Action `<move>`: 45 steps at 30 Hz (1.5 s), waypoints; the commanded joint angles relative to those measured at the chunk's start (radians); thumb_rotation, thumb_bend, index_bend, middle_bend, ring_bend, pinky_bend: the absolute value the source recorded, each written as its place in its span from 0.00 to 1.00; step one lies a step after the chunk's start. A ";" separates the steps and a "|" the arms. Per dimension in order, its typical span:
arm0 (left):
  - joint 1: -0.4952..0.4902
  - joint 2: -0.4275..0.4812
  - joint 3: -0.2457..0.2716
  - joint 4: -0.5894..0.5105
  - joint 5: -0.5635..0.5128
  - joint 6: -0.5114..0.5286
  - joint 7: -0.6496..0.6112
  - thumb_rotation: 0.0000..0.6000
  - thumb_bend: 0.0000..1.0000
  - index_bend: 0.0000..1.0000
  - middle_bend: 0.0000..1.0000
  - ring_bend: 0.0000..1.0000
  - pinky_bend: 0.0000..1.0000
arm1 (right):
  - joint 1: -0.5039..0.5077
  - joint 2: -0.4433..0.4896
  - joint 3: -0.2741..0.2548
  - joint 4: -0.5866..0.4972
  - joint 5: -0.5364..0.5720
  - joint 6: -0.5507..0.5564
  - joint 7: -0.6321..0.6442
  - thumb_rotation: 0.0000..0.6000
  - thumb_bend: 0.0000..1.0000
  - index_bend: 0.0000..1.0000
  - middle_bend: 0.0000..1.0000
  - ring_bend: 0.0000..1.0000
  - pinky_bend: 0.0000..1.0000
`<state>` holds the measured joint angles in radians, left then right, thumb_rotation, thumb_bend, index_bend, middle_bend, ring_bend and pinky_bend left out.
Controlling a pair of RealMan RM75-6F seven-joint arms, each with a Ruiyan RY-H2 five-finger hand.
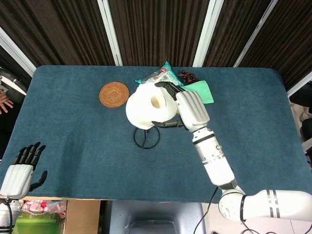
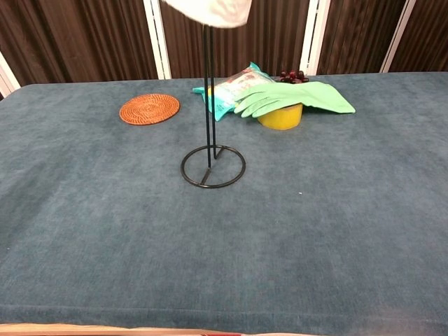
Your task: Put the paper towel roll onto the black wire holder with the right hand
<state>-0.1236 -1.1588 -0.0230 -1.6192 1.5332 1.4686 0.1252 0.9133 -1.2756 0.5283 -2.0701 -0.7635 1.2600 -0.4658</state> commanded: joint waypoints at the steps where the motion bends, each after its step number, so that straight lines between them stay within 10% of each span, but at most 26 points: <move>1: 0.000 0.000 0.000 0.000 0.000 0.000 0.000 1.00 0.43 0.00 0.00 0.00 0.08 | 0.026 -0.046 -0.030 0.041 0.004 0.014 -0.013 1.00 0.18 0.75 0.61 0.74 0.76; 12: 0.000 0.000 0.000 0.000 0.000 0.000 0.000 1.00 0.43 0.00 0.00 0.00 0.08 | 0.086 -0.161 -0.056 0.118 0.038 0.064 -0.081 1.00 0.18 0.69 0.61 0.72 0.74; 19: 0.000 0.000 0.000 0.000 0.000 0.000 0.000 1.00 0.43 0.00 0.00 0.00 0.08 | 0.100 -0.144 -0.054 0.071 0.139 0.078 -0.162 1.00 0.18 0.02 0.24 0.25 0.37; 24: 0.000 0.000 0.000 0.000 0.000 0.000 0.000 1.00 0.43 0.00 0.00 0.00 0.08 | 0.087 -0.104 -0.054 0.040 0.145 0.071 -0.159 1.00 0.18 0.00 0.01 0.01 0.11; 32: 0.000 0.000 0.000 0.000 0.000 0.000 0.000 1.00 0.43 0.00 0.00 0.00 0.08 | -0.015 0.012 -0.134 -0.038 0.035 0.038 -0.078 1.00 0.16 0.00 0.00 0.00 0.00; 39: 0.000 0.000 0.000 0.000 0.000 0.000 0.000 1.00 0.43 0.00 0.00 0.00 0.08 | -0.287 0.165 -0.457 -0.129 -0.389 0.067 0.050 1.00 0.16 0.00 0.00 0.00 0.00; 45: 0.000 0.000 0.000 0.000 0.000 0.000 0.000 1.00 0.43 0.00 0.00 0.00 0.08 | -0.591 0.153 -0.735 0.115 -0.727 0.294 0.095 1.00 0.16 0.00 0.00 0.00 0.00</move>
<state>-0.1236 -1.1588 -0.0229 -1.6192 1.5331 1.4687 0.1252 0.5456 -1.1410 -0.0223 -2.1040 -1.2789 1.3869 -0.4325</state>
